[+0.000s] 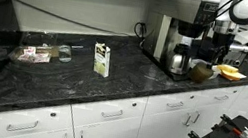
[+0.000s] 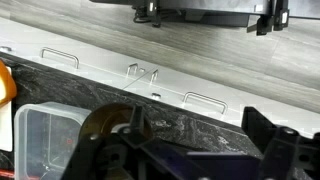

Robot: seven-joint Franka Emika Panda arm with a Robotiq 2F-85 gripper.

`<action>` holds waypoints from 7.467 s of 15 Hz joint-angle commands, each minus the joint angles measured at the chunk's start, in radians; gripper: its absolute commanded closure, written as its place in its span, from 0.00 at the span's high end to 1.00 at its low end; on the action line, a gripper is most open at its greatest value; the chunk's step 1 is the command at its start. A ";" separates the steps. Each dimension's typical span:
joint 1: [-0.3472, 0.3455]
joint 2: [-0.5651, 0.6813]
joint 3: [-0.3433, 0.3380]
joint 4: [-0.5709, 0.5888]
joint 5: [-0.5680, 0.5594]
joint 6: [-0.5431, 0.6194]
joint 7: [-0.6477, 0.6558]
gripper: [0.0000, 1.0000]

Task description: Put a slice of bread in the tupperware

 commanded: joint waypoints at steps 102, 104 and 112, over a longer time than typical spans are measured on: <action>-0.294 0.548 -0.308 0.148 -0.938 0.213 0.629 1.00; -0.292 0.583 -0.308 0.172 -0.938 0.213 0.638 1.00; -0.291 0.585 -0.308 0.173 -0.939 0.213 0.639 1.00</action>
